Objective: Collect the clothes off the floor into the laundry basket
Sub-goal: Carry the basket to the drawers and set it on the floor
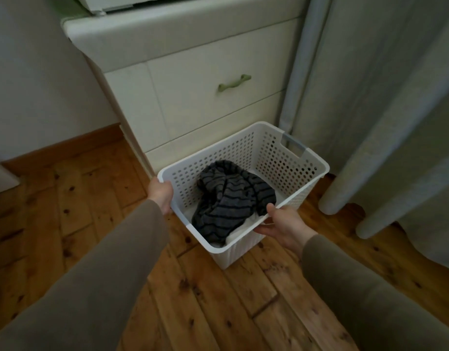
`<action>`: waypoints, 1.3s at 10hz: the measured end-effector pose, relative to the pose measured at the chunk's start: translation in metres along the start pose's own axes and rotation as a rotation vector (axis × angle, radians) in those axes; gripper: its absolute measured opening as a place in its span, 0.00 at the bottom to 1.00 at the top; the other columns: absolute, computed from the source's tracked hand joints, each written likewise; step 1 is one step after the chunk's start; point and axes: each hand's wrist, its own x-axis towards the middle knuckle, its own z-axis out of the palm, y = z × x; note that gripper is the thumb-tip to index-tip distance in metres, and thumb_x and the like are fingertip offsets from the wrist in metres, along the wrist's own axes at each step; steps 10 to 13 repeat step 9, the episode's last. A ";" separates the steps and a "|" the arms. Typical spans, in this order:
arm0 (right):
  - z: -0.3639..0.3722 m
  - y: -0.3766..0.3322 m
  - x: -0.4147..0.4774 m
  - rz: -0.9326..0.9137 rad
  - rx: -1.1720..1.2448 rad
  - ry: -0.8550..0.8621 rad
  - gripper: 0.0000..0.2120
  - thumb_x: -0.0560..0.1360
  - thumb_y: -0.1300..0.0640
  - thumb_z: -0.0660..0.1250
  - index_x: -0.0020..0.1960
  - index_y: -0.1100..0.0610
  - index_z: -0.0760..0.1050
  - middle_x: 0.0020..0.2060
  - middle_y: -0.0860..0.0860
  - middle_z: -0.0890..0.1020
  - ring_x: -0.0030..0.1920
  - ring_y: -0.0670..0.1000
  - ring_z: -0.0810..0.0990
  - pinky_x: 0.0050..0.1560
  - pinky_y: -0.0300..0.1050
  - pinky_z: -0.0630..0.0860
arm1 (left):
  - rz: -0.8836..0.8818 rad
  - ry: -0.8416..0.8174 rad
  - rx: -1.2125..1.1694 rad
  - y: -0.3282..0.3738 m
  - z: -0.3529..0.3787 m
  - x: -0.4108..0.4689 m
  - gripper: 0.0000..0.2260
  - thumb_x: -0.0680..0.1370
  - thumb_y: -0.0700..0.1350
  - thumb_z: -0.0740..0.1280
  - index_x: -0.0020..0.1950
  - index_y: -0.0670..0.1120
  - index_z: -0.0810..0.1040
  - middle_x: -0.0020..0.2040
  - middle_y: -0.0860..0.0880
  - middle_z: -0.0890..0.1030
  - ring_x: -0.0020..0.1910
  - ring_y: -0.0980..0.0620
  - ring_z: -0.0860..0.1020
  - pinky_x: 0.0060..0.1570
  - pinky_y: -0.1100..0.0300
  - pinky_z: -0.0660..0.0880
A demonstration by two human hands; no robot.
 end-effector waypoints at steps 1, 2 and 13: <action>0.000 0.002 0.002 -0.001 -0.021 0.005 0.16 0.81 0.61 0.52 0.66 0.66 0.63 0.53 0.59 0.74 0.52 0.59 0.74 0.53 0.53 0.75 | 0.010 0.028 0.058 -0.001 0.003 0.005 0.18 0.80 0.38 0.53 0.70 0.39 0.64 0.64 0.41 0.74 0.57 0.39 0.76 0.49 0.53 0.73; -0.001 0.005 0.002 0.000 -0.035 0.005 0.16 0.81 0.61 0.52 0.66 0.65 0.64 0.46 0.56 0.72 0.47 0.57 0.75 0.52 0.52 0.76 | 0.035 0.050 0.113 -0.005 0.006 0.009 0.18 0.80 0.35 0.53 0.70 0.37 0.64 0.65 0.37 0.73 0.61 0.38 0.74 0.50 0.53 0.71; -0.027 0.011 -0.004 0.032 -0.256 -0.030 0.19 0.80 0.52 0.53 0.68 0.60 0.64 0.58 0.57 0.74 0.60 0.58 0.76 0.60 0.54 0.74 | 0.607 -0.234 1.046 -0.007 0.069 -0.061 0.30 0.79 0.47 0.57 0.76 0.39 0.48 0.78 0.41 0.51 0.77 0.44 0.51 0.75 0.50 0.51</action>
